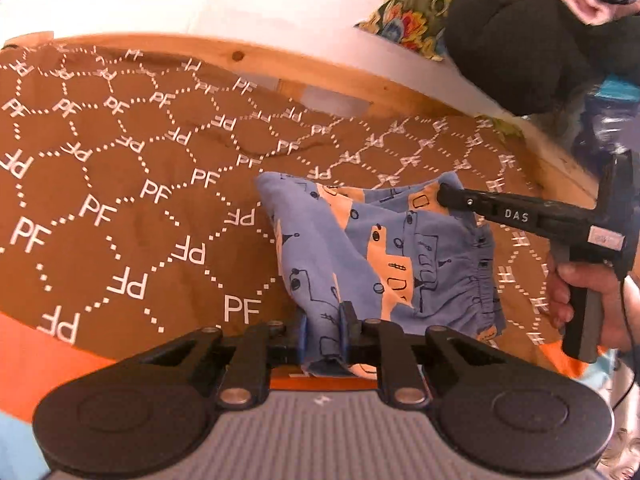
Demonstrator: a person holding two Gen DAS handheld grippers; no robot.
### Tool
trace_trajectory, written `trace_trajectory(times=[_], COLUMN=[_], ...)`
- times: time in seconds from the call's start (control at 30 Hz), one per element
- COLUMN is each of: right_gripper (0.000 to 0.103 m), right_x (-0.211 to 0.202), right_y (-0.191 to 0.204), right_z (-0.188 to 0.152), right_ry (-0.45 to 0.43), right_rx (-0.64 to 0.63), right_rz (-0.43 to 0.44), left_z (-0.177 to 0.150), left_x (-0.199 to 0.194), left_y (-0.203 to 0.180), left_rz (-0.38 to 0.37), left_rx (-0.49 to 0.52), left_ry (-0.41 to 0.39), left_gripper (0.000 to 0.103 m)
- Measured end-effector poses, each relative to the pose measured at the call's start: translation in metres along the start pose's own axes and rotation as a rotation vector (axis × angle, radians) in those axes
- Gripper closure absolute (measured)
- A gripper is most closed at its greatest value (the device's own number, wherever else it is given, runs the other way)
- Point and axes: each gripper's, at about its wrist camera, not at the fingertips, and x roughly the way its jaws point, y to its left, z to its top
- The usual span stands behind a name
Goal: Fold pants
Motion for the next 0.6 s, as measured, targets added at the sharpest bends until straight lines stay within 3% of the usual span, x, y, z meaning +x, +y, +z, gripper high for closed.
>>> trace_trajectory(times=[0.2, 0.3, 0.37, 0.5, 0.6], right_gripper=[0.098, 0.089, 0.073, 0.048, 0.032], right_x=[0.034, 0.036, 0.03, 0.01, -0.009], right_y=[-0.01, -0.017, -0.017, -0.009, 0.0], right_z=[-0.02, -0.024, -0.025, -0.027, -0.029], right_ry=[0.092, 0.103, 0.091, 0.062, 0.025], right_rx=[0.01, 0.055, 0.056, 0.053, 0.057], right_rz=[-0.032, -0.042, -0.065, -0.079, -0.093], left_z=[-0.012, -0.013, -0.012, -0.012, -0.009], left_x=[0.029, 0.03, 0.029, 0.018, 0.007], left_y=[0.003, 0.004, 0.008, 0.009, 0.004], left_rz=[0.041, 0.037, 0.038, 0.047, 0.054], left_rx=[0.043, 0.039, 0.01, -0.002, 0.019], left_ry=[0.065, 0.077, 0.092, 0.061, 0.02], left_gripper=[0.085, 0.082, 0.073, 0.031, 0.016])
